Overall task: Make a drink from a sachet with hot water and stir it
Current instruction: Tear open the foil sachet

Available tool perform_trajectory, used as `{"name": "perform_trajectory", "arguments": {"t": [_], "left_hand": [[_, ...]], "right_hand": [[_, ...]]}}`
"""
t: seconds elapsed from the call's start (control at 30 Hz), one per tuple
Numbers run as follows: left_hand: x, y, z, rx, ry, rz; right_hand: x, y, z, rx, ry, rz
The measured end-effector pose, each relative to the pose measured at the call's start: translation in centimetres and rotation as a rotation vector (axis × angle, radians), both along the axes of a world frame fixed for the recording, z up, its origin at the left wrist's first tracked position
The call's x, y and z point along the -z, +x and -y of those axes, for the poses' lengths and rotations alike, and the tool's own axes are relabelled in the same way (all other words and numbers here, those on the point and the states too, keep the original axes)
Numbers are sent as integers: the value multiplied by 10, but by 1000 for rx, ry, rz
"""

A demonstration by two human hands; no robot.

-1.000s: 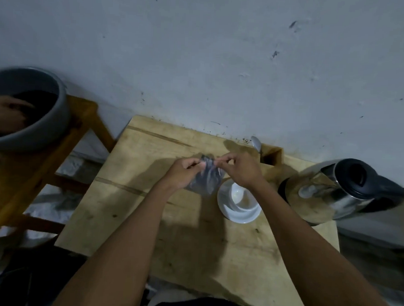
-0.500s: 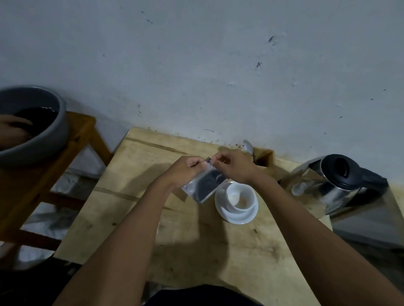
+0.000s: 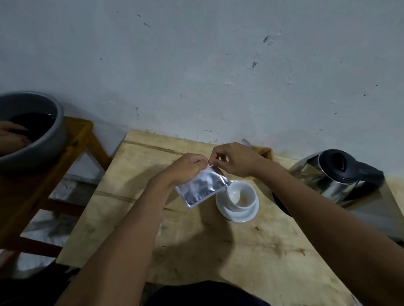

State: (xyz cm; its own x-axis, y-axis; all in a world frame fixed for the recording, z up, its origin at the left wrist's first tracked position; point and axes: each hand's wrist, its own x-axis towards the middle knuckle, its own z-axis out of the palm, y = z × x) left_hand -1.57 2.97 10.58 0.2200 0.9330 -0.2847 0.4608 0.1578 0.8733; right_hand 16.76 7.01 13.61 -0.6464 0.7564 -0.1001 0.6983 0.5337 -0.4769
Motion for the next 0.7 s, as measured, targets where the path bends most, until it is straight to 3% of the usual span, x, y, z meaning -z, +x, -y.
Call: {"name": "perform_trajectory", "arguments": {"t": [0.37,0.7], "left_hand": [[4,-4,6,-107,-63,305],[4,-13,2,-73,-38,273]], "right_hand": [[14,-10,26,64,351,-208],[12,-10,14,150,113,-291]]}}
